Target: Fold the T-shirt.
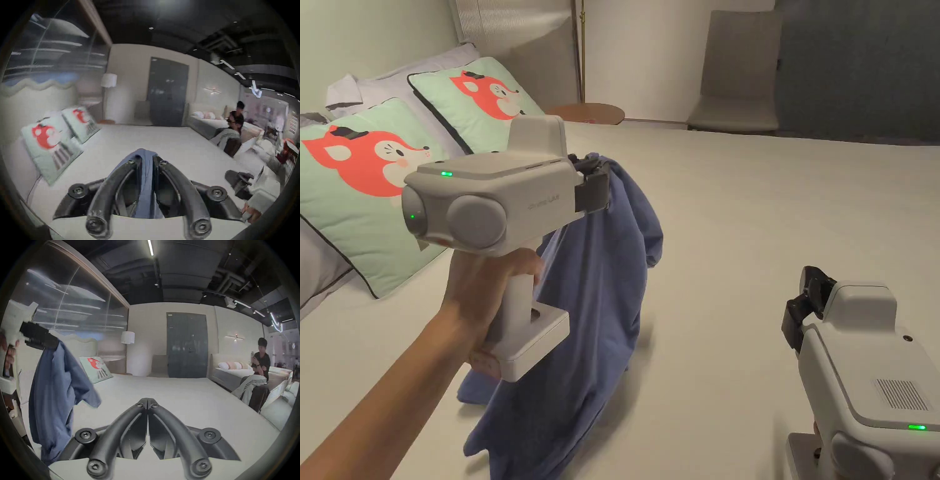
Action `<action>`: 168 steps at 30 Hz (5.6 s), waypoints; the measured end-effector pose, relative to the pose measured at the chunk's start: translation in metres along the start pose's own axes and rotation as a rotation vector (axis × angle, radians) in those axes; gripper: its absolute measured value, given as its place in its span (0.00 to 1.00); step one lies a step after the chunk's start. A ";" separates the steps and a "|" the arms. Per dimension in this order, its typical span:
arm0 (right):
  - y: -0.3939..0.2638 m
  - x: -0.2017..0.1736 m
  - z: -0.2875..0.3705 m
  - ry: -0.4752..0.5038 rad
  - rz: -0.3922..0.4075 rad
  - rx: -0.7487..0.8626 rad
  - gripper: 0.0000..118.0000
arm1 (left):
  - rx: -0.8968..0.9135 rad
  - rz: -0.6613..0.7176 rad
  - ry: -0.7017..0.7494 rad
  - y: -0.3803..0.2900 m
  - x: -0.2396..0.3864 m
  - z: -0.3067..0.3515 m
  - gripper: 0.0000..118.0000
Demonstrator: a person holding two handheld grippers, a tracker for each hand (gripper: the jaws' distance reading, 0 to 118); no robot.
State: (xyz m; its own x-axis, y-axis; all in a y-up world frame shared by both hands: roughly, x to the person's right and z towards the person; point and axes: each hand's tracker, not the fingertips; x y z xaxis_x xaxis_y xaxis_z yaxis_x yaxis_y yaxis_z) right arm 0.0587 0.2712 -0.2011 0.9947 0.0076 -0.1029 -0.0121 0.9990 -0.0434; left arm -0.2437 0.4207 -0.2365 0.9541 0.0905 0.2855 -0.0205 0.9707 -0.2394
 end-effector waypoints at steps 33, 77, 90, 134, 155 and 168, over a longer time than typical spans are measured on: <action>-0.013 0.098 0.057 -0.279 0.001 -0.066 0.01 | -0.619 -0.144 -0.171 -0.245 0.124 -0.162 0.24; 0.007 0.061 0.043 -0.196 0.004 0.004 0.01 | -0.492 0.141 0.115 -0.200 -0.015 -0.062 0.00; -0.004 0.064 0.042 -0.188 0.000 -0.034 0.01 | -0.651 0.063 0.107 -0.260 0.015 -0.058 0.66; -0.107 0.102 -0.114 -0.022 -0.127 -0.786 0.12 | -0.479 0.291 -0.062 -0.233 -0.011 -0.060 0.02; 0.148 0.173 -0.156 -0.173 0.150 -0.213 0.12 | -0.139 0.192 0.206 0.028 -0.120 -0.163 0.02; 0.196 0.177 -0.233 -0.231 0.255 -0.112 0.12 | 0.070 0.015 0.373 0.132 -0.120 -0.243 0.02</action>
State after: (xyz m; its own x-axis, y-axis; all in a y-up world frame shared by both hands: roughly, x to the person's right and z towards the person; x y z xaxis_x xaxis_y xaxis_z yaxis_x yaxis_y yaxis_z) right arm 0.2085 0.4577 -0.4597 0.9548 0.2789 0.1026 -0.2615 0.9526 -0.1555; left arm -0.2878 0.4835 -0.5278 0.9965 0.0300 -0.0778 -0.0431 0.9839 -0.1736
